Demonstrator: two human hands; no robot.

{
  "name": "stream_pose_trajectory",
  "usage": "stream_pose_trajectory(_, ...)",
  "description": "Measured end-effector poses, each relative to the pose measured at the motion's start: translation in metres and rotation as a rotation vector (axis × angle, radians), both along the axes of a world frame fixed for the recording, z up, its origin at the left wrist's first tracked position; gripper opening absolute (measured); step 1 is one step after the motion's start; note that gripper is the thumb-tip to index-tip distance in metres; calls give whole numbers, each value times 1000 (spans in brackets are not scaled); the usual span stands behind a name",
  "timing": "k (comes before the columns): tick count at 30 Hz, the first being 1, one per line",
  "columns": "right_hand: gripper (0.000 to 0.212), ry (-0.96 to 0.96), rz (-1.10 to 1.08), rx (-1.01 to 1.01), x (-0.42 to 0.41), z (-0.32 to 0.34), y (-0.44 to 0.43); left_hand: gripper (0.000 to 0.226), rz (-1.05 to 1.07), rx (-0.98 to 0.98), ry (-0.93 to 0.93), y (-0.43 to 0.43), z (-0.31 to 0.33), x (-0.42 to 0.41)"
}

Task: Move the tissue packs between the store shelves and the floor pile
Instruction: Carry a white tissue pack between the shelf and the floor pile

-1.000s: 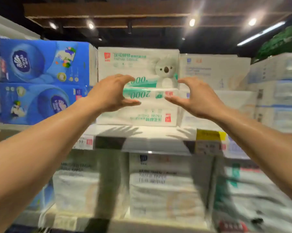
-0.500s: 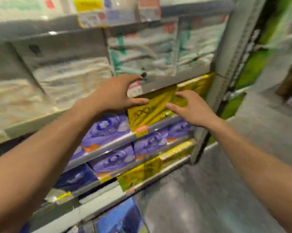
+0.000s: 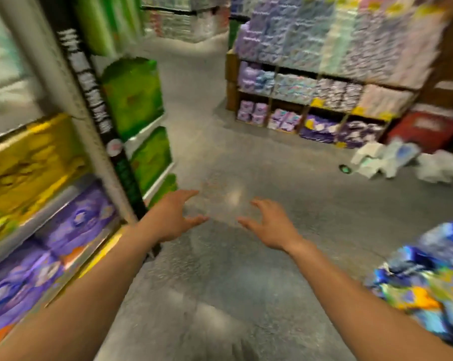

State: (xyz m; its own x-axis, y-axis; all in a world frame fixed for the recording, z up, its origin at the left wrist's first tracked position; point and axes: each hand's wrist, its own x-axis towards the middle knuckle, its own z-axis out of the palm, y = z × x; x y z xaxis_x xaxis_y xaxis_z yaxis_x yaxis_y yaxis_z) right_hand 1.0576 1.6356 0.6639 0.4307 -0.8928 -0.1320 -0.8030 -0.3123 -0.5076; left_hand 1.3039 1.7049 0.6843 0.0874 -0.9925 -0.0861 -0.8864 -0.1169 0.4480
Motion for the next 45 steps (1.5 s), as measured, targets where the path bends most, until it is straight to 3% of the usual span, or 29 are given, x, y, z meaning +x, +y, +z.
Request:
stream_pose_trajectory(3,132,40,-133,-37,-71,-9,-59,86,-115,19,17,-80,-5,-56)
stream_pose_trajectory(5,118,43,-221,-10,-106,-5,-88,89,-197,16,0,-130,-7,-87)
stream_pose_trajectory(7,100,35,-295,34,-133,-9,-119,107,-267,-6,15,-181,-12,-116)
stream_pose_trajectory(10,141,-31,-431,60,-167,-26,-171,139,-362,-29,41,-269,-34,-156)
stream_pose_trajectory(12,148,-58,-525,76,-189,-38,-212,141,-423,-16,66,-330,-45,-185)
stream_pose_trajectory(16,95,-95,-690,129,-236,-33,-302,121,-562,32,74,-454,-46,-240)
stream_pose_trajectory(19,83,-151,-802,120,-277,-24,-366,117,-683,61,77,-540,-32,-284)
stream_pose_trajectory(22,83,-213,-905,128,-317,-19,-419,96,-778,80,46,-616,-22,-330)
stream_pose_trajectory(26,91,-312,-1025,145,-370,-34,-484,113,-879,113,46,-712,-32,-401)
stream_pose_trajectory(29,120,-376,-1105,133,-419,-51,-549,113,-949,130,48,-786,-46,-467)
stream_pose_trajectory(33,93,-340,-1106,145,-498,-60,-649,101,-972,154,45,-880,-57,-543)
stream_pose_trajectory(37,86,-330,-1066,142,-575,-42,-758,124,-935,123,85,-983,-44,-608)
stream_pose_trajectory(41,83,-248,-1021,156,-645,-34,-863,108,-884,98,73,-1083,-44,-665)
stream_pose_trajectory(45,88,-181,-999,171,-706,-42,-957,120,-873,119,65,-1177,-66,-716)
